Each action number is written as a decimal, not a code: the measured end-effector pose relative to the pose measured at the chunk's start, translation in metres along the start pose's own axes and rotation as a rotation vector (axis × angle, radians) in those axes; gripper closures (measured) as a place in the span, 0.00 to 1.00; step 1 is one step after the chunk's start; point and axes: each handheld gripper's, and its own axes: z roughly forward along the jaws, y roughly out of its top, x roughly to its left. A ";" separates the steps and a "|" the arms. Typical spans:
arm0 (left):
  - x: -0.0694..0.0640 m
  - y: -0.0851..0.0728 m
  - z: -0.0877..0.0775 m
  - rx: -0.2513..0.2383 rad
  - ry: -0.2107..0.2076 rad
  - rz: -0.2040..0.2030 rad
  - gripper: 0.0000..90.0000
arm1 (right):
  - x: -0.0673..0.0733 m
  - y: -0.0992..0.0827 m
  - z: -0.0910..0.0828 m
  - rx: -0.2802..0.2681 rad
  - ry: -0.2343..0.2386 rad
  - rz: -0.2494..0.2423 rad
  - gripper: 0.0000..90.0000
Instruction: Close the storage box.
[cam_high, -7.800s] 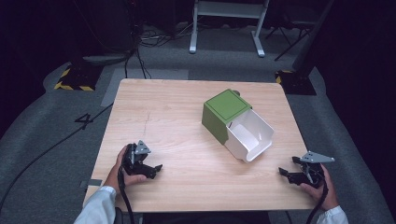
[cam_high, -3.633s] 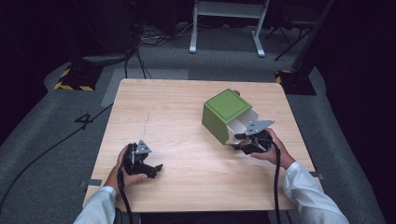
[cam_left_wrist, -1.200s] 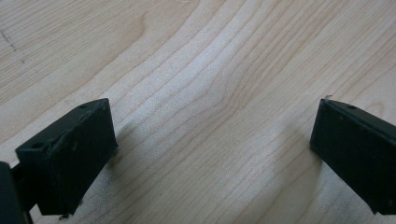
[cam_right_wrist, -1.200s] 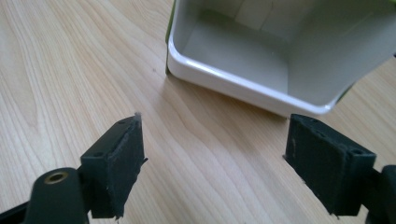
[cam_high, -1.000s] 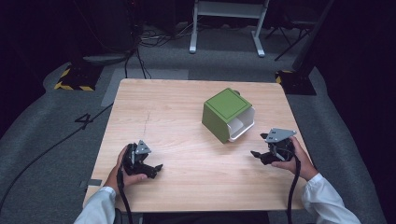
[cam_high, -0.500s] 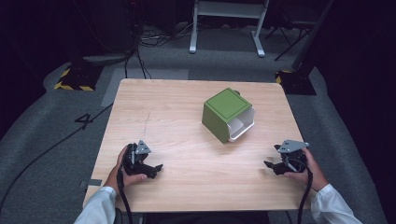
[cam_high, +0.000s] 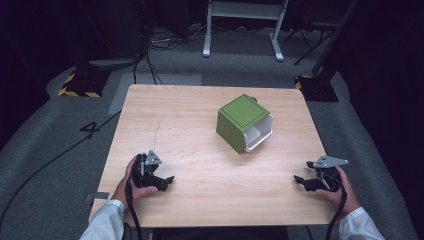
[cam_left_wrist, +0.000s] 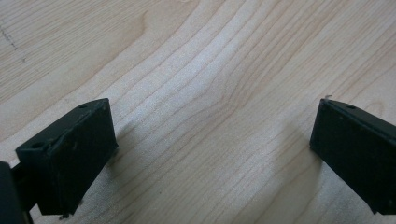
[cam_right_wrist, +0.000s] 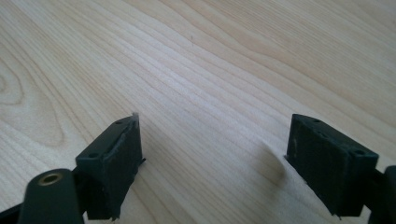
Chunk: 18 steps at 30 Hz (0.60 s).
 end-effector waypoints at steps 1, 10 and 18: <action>0.000 0.000 0.000 0.000 0.000 0.000 0.01 | -0.003 -0.005 -0.001 -0.017 0.009 0.033 0.19; 0.000 0.000 0.000 0.000 0.000 0.000 0.01 | -0.007 -0.013 -0.002 -0.044 0.016 0.089 0.18; 0.000 0.000 0.000 0.000 0.000 0.000 0.01 | -0.006 -0.013 -0.002 -0.044 0.011 0.092 0.17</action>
